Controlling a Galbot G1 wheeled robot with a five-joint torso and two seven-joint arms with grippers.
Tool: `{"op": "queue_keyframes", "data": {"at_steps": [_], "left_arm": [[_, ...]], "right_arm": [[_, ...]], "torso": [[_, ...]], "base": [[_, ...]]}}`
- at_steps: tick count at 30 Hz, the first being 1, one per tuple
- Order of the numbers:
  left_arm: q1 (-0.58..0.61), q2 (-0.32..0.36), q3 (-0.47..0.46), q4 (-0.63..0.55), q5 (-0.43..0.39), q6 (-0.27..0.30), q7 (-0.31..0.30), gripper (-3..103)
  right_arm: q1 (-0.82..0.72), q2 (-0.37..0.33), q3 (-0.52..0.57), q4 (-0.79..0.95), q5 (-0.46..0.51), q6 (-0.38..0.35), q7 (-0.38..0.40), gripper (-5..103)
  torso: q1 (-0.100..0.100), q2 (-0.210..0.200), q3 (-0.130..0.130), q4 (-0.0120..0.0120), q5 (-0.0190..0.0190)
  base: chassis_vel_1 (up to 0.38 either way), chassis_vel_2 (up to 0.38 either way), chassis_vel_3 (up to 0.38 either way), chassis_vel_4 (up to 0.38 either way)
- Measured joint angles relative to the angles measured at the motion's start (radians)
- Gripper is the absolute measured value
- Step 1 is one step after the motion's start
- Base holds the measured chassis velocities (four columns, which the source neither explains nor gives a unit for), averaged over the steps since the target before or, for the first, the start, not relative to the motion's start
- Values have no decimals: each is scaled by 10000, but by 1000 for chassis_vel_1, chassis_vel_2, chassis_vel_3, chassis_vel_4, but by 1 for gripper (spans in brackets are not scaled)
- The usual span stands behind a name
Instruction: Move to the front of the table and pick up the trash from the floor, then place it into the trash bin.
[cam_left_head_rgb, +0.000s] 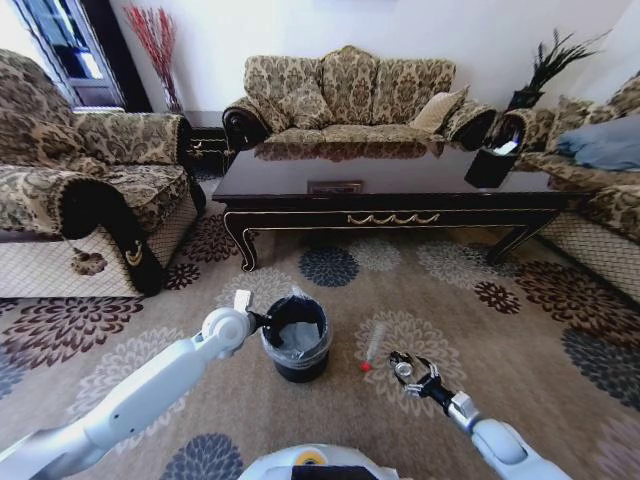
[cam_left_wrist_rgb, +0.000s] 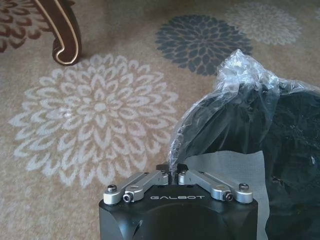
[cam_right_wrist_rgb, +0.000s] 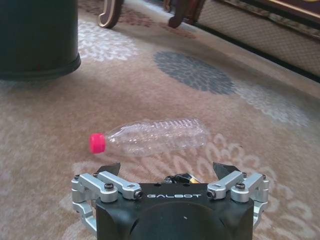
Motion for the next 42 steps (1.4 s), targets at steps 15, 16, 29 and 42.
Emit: {"op": "queue_keyframes", "data": {"at_steps": [15,16,29,42], "left_arm": [[403,163,-405,-193,-147,0,-93,3],[408,132,-374,-193,-147,0,-101,3],[236,8,-46,-145,-244,1,-118,3],[425,172,-360,-258,-248,1,-103,3]], "right_arm": [[1419,-390,-1380,-1507,26,664,-345,100],[1501,-390,-1451,-1631,36,710,-376,100],[2349,-315,-1994,-2984,222,1239,-653,88],[3010,-157,-2536,-3567,118,1324,-664,71]], "torso": [[0,1,0,-2,0],[0,0,0,-1,0],[0,0,0,-3,0],[0,0,0,-1,0]], "base": [[0,0,0,0],[0,0,0,0],[0,0,0,0],[0,0,0,0]]}}
